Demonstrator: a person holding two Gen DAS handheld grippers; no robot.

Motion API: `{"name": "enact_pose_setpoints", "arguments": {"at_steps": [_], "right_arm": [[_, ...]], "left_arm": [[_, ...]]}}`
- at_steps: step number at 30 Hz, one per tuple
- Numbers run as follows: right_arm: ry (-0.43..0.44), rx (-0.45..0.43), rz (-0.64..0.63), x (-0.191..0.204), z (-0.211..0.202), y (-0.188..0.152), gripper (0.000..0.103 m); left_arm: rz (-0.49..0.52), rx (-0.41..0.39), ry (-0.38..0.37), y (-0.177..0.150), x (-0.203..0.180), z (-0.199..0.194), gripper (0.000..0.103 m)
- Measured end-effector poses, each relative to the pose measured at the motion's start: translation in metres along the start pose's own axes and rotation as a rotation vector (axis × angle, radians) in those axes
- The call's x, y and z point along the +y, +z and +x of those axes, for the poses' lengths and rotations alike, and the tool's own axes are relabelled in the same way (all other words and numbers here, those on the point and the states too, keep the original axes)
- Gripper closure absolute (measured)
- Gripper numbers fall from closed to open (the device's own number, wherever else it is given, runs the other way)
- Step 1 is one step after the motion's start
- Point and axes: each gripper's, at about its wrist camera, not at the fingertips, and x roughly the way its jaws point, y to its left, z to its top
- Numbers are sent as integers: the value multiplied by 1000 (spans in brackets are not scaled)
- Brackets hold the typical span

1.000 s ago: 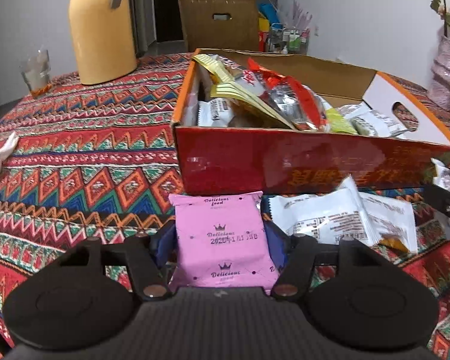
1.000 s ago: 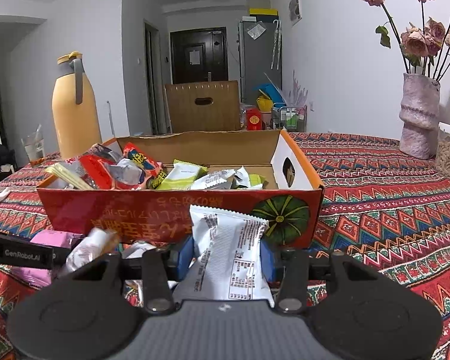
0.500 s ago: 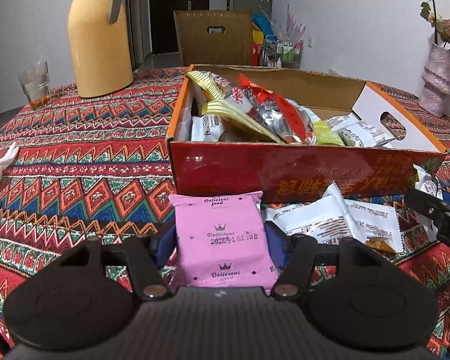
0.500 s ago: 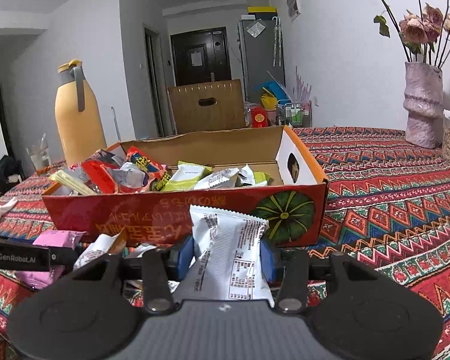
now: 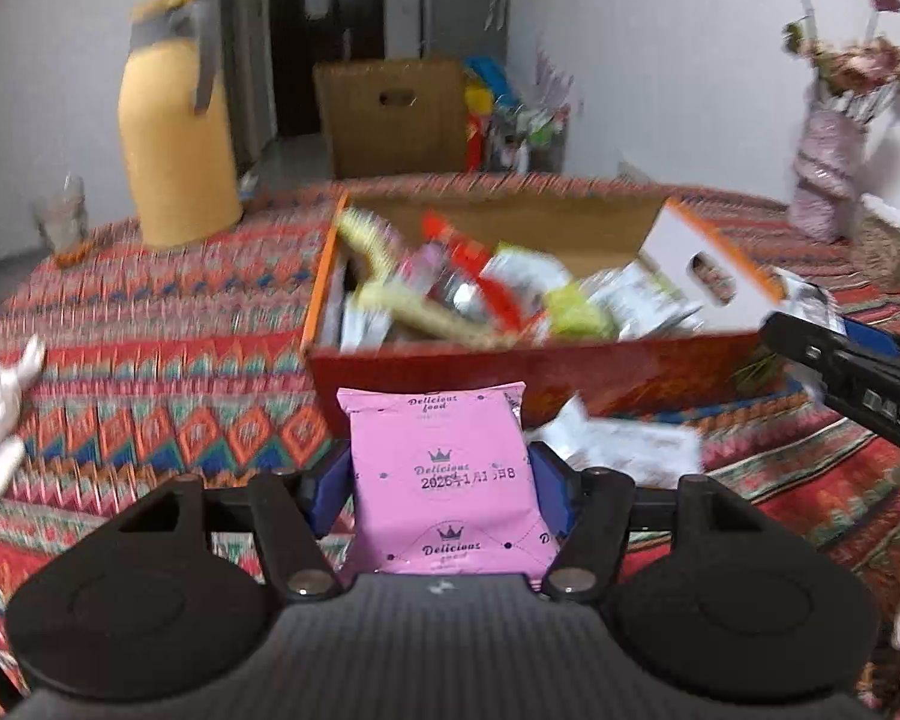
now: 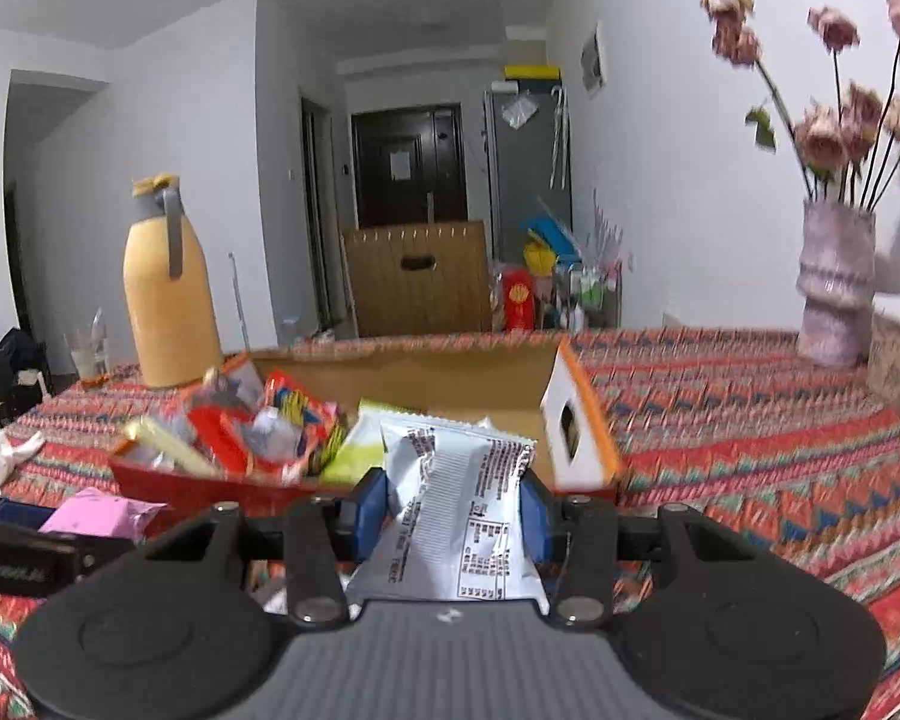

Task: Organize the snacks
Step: 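Carry both snacks over the box and open both grippers to drop them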

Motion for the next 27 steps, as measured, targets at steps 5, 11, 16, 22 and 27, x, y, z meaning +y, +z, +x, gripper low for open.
{"name": "enact_pose_setpoints", "arguments": {"at_steps": [5, 11, 16, 22, 27], "right_arm": [[-17, -56, -15, -5, -7, 26, 58], [-29, -91, -37, -6, 5, 52, 58], [-34, -70, -36, -6, 32, 61, 58], [-63, -24, -40, 2, 73, 57, 58], [-79, -4, -34, -1, 92, 43, 58]], "left_arm": [[21, -90, -13, 27, -18, -24, 40], [18, -159, -3, 60, -30, -23, 40], [-28, -169, 8, 82, -28, -4, 40], [-84, -156, 46, 91, -26, 34, 40], [-115, -165, 75, 86, -21, 59, 40]]}}
